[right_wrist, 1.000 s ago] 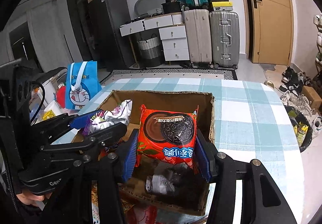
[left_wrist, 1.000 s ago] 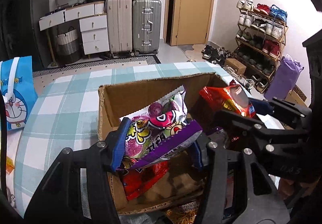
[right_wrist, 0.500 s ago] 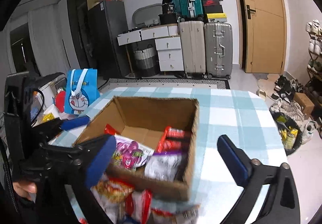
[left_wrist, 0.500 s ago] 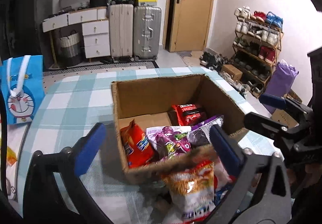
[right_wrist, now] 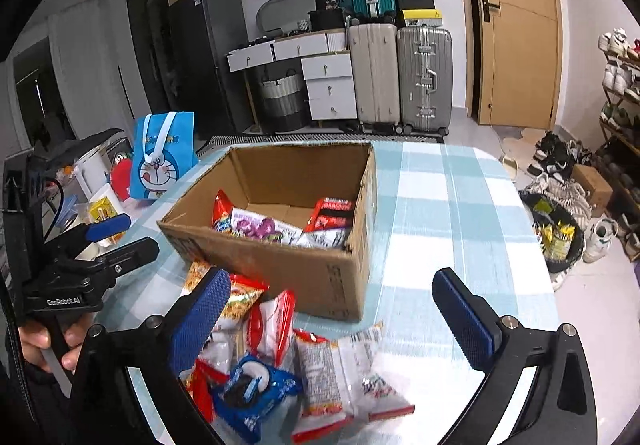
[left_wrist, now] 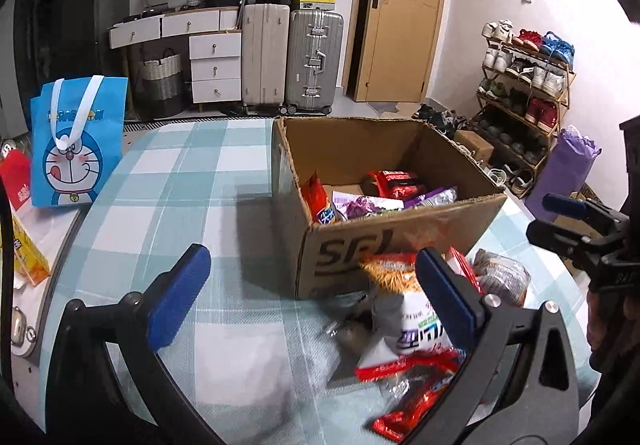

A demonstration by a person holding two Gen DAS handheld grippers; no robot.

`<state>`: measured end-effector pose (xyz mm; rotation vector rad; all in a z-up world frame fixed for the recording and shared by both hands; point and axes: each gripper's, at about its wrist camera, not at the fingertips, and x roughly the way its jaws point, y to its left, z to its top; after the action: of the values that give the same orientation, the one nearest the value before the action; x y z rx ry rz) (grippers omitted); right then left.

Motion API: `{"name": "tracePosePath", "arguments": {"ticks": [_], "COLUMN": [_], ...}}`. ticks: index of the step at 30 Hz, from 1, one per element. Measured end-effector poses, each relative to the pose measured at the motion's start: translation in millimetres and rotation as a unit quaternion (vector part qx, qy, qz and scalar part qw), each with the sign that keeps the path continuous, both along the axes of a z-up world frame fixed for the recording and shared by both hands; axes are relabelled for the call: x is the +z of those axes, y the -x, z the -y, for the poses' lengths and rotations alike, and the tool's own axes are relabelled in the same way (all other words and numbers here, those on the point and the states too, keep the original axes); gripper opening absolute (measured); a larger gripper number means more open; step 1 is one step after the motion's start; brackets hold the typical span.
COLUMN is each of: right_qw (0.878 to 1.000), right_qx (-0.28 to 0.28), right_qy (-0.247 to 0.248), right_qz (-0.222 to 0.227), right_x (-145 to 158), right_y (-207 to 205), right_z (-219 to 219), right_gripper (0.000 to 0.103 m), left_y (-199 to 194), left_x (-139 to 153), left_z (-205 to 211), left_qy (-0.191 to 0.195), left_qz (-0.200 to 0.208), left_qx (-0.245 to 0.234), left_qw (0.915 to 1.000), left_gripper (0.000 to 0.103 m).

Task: Organize snacks
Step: 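Withdraw both grippers from the box toward the remaining snacks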

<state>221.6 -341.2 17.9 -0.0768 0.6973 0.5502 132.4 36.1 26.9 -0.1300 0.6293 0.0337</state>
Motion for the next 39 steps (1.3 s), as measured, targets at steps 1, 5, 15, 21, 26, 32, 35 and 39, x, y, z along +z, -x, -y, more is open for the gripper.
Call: {"name": "tracePosePath", "arguments": {"ticks": [1, 5, 15, 21, 26, 32, 35, 39], "right_qw": [1.000, 0.999, 0.996, 0.995, 0.995, 0.994, 0.994, 0.993], "right_qx": [0.001, 0.007, 0.015, 0.026, 0.021, 0.014, 0.011, 0.020], "right_qy": [0.004, 0.033, 0.068, 0.072, 0.070, 0.068, 0.065, 0.059], "right_qz": [-0.001, -0.021, -0.050, -0.059, -0.070, -0.079, -0.088, -0.100], "right_x": [-3, -20, -43, -44, -50, -56, -61, -65], "right_y": [3, 11, 24, 21, 16, 10, 6, 4], "right_z": [0, 4, 7, 7, 11, 16, 19, 19], "right_gripper": [0.103, 0.103, 0.102, 0.102, 0.102, 0.102, 0.102, 0.102], "left_y": [3, 13, 30, 29, 30, 31, 31, 34], "left_x": [0, -7, -29, -33, -33, -37, -38, -38], "left_z": [-1, 1, 13, 22, 34, 46, 50, 56], "left_qy": [0.000, -0.003, -0.005, -0.011, -0.025, -0.038, -0.035, -0.033], "left_qz": [-0.001, -0.009, -0.043, -0.055, -0.058, -0.068, -0.075, -0.080], "left_qx": [0.004, 0.004, -0.014, -0.032, -0.052, -0.075, -0.096, -0.119], "left_qw": [1.0000, 1.0000, 0.9989, 0.9979, 0.9967, 0.9942, 0.9919, 0.9892], "left_gripper": [0.102, 0.102, 0.102, 0.102, 0.102, 0.102, 0.102, 0.102]}}
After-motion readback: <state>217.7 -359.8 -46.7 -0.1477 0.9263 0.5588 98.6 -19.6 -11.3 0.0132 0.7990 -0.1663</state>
